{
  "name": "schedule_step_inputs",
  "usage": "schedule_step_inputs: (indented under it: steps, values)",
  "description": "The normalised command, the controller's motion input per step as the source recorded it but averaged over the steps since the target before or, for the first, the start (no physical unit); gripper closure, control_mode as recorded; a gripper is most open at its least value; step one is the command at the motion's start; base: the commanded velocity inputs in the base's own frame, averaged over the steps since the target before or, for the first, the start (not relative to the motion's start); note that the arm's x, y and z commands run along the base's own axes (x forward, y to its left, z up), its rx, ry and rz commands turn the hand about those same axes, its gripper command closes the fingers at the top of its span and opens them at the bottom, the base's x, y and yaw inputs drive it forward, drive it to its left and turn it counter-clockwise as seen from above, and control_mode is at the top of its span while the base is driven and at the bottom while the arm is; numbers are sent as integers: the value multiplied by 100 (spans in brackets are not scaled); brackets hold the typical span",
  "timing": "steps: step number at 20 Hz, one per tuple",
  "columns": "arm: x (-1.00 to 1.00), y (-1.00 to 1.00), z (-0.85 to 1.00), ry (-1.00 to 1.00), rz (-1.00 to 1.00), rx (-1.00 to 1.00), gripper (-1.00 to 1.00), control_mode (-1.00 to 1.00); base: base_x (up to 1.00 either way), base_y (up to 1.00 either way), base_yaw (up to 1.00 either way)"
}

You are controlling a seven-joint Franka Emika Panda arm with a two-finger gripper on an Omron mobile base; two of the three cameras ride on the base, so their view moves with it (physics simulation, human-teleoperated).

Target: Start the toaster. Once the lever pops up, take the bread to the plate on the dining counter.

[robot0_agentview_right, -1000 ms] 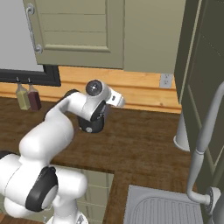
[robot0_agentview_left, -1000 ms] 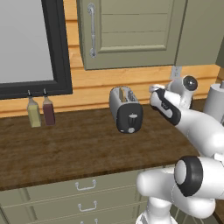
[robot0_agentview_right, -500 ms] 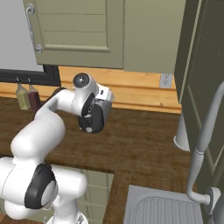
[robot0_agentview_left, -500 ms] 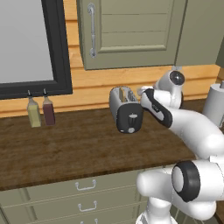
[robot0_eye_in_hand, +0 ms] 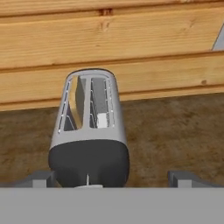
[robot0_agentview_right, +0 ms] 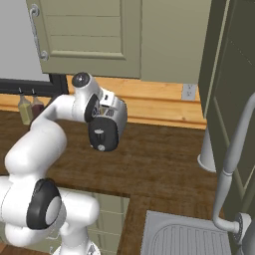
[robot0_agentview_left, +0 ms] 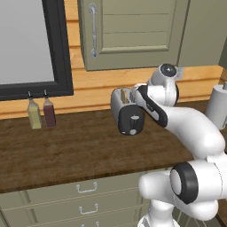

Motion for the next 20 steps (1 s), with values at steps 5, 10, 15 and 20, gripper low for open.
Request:
schedule_step_inputs:
  steps: [5,10,15,20]
  values:
    - [9,25,-13,0,0,0,-100,-100,0,0,0]
    - [6,39,-16,0,1,0,-100,-100,0,0,0]
    - [6,32,-15,0,2,0,-100,-100,0,0,0]
    - [11,17,-12,0,2,0,-100,-100,0,0,0]
